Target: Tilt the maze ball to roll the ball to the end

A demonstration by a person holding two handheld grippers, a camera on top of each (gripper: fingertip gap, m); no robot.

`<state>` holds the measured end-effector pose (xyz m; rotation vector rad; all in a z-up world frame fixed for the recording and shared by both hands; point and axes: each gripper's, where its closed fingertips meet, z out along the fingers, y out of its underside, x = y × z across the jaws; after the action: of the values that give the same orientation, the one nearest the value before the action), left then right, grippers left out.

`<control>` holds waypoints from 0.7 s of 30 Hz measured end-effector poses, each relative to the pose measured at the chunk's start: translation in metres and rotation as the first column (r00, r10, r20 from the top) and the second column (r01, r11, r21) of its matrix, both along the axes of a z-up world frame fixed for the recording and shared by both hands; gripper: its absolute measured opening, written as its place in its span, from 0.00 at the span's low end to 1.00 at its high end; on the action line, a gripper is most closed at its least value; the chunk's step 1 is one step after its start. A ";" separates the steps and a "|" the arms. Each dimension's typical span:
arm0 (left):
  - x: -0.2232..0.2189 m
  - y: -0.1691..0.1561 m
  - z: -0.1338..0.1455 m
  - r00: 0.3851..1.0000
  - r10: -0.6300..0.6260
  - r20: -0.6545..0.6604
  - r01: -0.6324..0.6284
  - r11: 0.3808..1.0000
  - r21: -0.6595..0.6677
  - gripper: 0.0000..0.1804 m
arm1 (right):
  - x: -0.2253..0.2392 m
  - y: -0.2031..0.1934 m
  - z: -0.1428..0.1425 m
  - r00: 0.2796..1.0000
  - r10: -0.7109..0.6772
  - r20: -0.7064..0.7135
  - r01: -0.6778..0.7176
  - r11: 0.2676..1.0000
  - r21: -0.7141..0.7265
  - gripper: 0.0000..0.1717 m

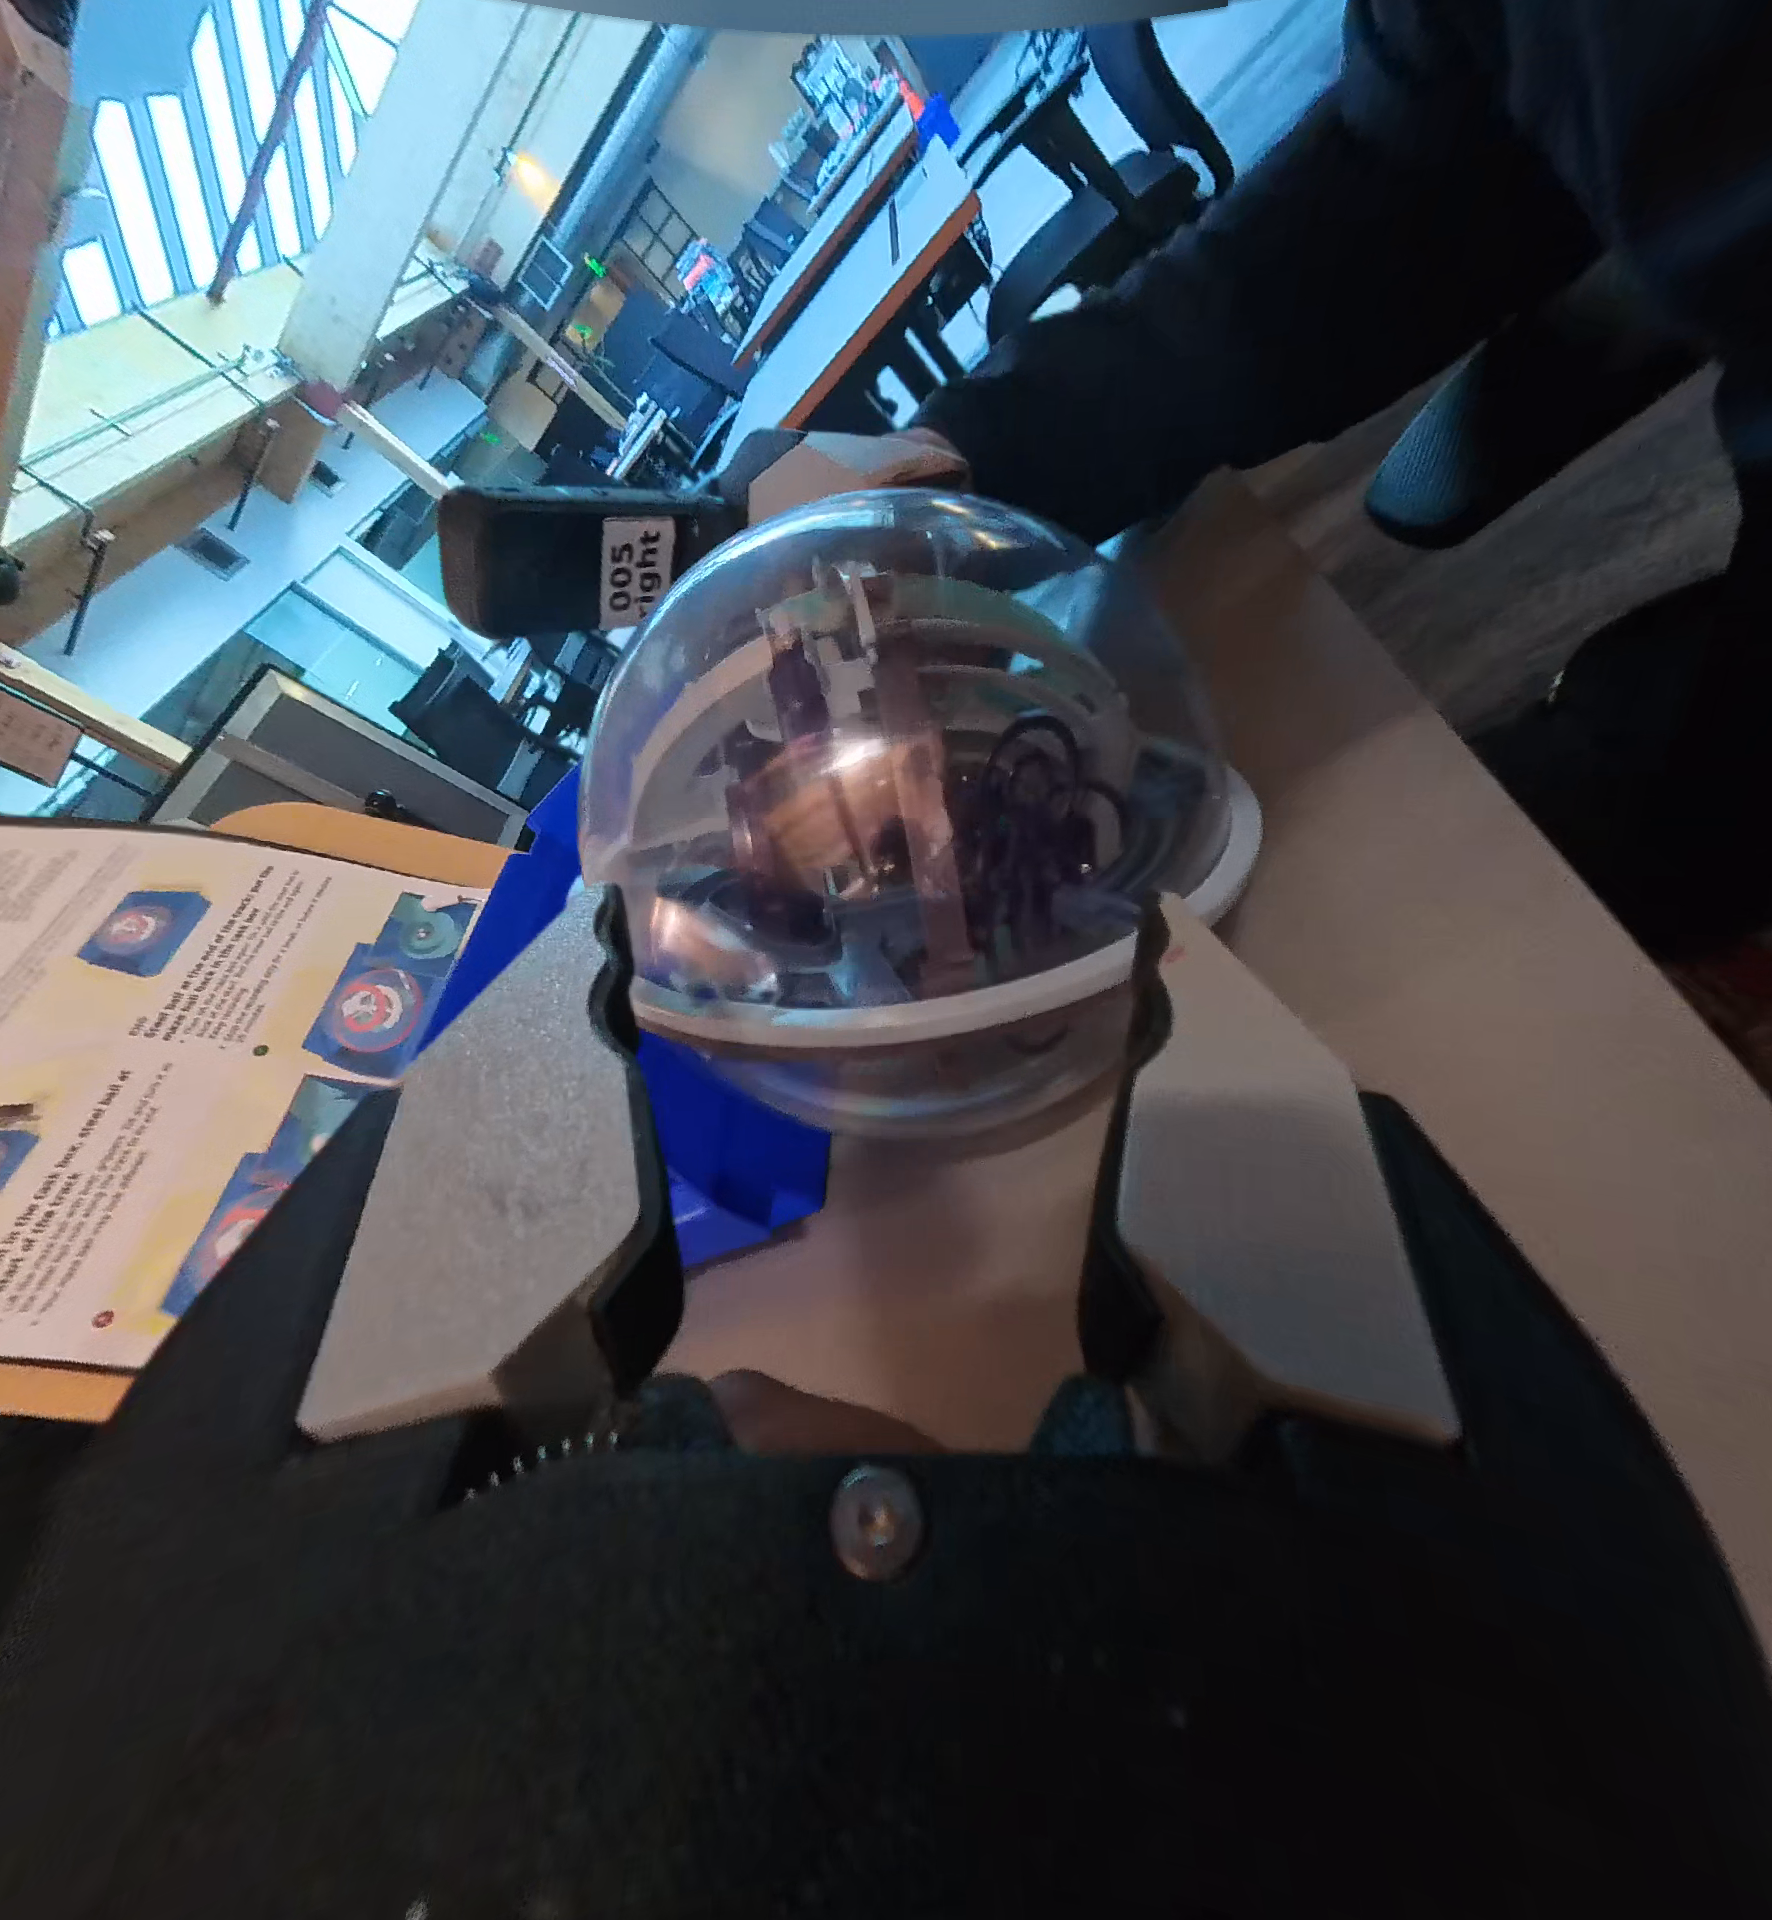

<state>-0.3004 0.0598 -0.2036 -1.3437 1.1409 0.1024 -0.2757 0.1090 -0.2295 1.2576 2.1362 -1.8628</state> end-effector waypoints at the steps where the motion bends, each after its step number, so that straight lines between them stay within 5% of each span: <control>1: -0.001 -0.001 0.001 1.000 0.008 -0.021 -0.008 1.000 0.002 0.53 | 0.001 0.000 0.000 1.000 0.007 0.007 -0.007 1.000 -0.005 0.88; 12: -0.018 -0.014 -0.009 0.980 0.140 -0.144 -0.139 0.990 0.013 0.50 | -0.001 -0.001 -0.003 1.000 0.019 0.003 -0.019 1.000 0.001 0.80; 21: -0.020 -0.003 -0.015 0.974 0.185 -0.131 -0.198 0.975 -0.101 0.54 | -0.008 -0.003 -0.006 0.999 -0.014 -0.033 0.016 0.998 0.060 0.86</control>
<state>-0.3202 0.0566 -0.2181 -1.5658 1.1286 0.2654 -0.2835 0.1055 -0.2359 1.2661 2.2212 -1.8510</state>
